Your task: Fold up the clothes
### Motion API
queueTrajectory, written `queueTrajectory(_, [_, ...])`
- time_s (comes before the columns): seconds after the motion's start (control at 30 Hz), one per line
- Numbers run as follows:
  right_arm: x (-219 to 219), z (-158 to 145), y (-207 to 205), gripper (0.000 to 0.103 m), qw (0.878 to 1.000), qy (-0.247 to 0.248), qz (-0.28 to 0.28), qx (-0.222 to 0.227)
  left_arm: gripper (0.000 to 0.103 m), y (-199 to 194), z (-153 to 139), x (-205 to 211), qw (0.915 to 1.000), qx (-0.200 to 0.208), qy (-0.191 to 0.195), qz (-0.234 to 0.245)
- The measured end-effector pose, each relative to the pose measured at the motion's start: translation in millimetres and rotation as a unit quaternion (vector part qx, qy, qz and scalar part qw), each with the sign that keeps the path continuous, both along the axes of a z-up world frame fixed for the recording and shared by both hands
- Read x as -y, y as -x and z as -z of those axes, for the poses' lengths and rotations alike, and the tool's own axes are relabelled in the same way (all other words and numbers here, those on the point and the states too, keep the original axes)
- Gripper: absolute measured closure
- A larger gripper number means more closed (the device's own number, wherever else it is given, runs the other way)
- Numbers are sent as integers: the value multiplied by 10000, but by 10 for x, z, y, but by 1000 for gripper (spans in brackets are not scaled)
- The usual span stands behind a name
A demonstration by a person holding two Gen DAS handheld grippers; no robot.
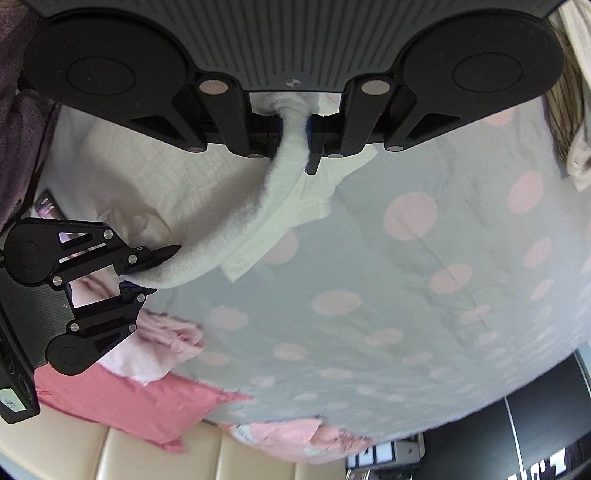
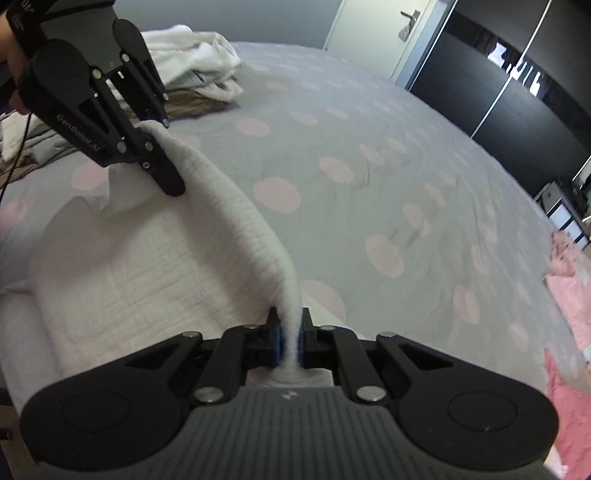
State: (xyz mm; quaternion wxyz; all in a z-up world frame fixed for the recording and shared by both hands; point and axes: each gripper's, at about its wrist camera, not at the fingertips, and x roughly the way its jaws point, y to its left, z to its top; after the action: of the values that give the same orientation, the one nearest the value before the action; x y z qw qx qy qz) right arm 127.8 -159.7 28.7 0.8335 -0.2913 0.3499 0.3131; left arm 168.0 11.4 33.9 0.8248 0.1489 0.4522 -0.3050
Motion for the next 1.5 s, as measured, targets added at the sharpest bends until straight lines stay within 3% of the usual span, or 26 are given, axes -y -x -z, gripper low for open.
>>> queueTrajectory(0.23, [-104, 440, -399, 91, 9991, -87, 279, -303, 92, -352, 406, -49, 9987, -364, -118, -344])
queueTrajectory(0.33, [-86, 494, -423, 82, 9989, -91, 387, -260, 87, -373, 500, -42, 9983, -360, -234, -394])
queueTrajectory(0.4, [-39, 473, -438, 64, 9982, -121, 565, -132, 82, -374, 497, -71, 9981, -315, -231, -486])
queueTrajectory(0.53, [115, 371, -443, 62, 9934, -205, 1127, 99, 68, -379, 387, -212, 9942, -84, -295, -1031])
queueTrajectory(0.7, [402, 156, -344, 62, 9798, -556, 1883, 371, 68, -278, 157, -444, 9854, 256, -123, -1678])
queueTrajectory(0.9, [566, 39, 84, 62, 9647, -1443, 2170, 385, 68, 176, -27, -286, 9857, 717, 266, -1504])
queueTrajectory(1.13, [318, 172, 897, 61, 9687, -1722, 1782, 134, 73, 845, -43, 125, 9896, 1028, 500, -869])
queueTrajectory(1.3, [173, 440, 1281, 62, 9616, -1932, 1951, 24, 79, 1176, 227, 290, 9908, 908, 272, -967])
queueTrajectory(1.4, [135, 676, 1291, 62, 9672, -1625, 1954, -48, 79, 1231, 481, 290, 9925, 740, 60, -972])
queueTrajectory(1.5, [248, 830, 1198, 63, 9650, -1610, 2058, -231, 79, 1173, 703, 263, 9937, 533, -56, -984])
